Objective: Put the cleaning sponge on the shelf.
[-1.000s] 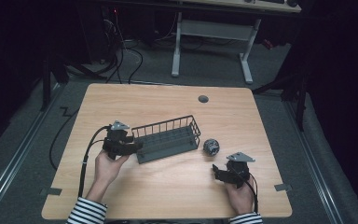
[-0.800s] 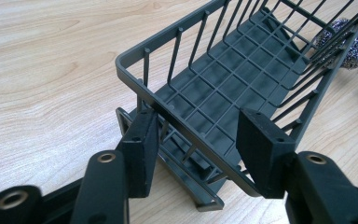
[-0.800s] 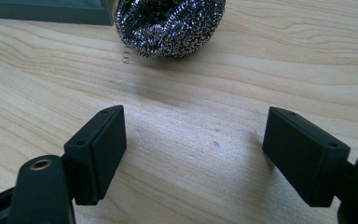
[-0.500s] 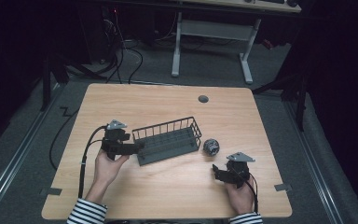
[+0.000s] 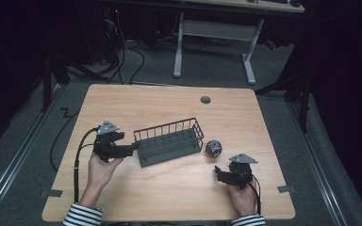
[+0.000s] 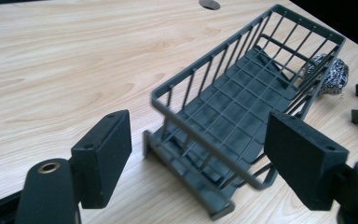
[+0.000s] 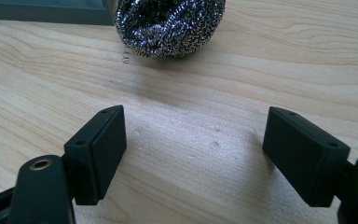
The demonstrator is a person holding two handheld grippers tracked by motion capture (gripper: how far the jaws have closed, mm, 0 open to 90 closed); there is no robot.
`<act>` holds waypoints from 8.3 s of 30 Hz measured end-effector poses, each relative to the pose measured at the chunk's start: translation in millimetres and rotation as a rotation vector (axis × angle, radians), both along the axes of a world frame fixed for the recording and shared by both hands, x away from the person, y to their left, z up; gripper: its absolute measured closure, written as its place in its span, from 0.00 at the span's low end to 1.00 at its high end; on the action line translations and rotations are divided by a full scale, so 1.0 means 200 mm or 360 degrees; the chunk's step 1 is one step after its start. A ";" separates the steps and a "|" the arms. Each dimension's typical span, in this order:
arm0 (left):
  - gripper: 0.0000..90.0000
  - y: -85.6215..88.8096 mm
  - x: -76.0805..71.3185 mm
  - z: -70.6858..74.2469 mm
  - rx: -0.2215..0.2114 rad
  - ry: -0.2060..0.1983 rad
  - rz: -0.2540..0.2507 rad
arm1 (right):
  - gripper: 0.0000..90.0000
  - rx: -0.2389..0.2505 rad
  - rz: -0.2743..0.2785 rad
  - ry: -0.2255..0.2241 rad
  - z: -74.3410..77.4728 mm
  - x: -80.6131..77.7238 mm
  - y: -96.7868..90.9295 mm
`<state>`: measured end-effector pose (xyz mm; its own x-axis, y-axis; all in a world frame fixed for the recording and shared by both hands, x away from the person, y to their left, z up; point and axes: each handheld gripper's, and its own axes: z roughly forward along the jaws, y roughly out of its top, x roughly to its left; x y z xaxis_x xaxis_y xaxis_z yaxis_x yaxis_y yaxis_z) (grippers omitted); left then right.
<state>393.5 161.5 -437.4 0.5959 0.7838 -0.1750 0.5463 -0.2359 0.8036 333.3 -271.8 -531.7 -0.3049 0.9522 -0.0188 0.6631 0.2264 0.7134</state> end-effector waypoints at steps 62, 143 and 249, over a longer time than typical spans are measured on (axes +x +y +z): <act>0.19 0.28 -0.06 -0.50 0.0292 0.0066 0.0252 | 0.24 -0.0003 0.0068 0.0023 0.01 0.00 -0.01; 0.19 0.26 -0.07 -0.50 0.0332 0.0049 0.0281 | 0.38 0.0053 0.0161 0.0077 0.10 0.35 0.11; 0.19 0.26 -0.07 -0.50 0.0334 0.0048 0.0284 | 0.42 0.0208 0.0607 -0.0029 0.66 0.47 0.45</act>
<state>379.5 212.9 -537.7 0.4420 0.8969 -0.0133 0.6174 -0.2934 0.7299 427.3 -181.4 -399.5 -0.6376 0.7655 0.0862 0.5360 0.3605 0.7634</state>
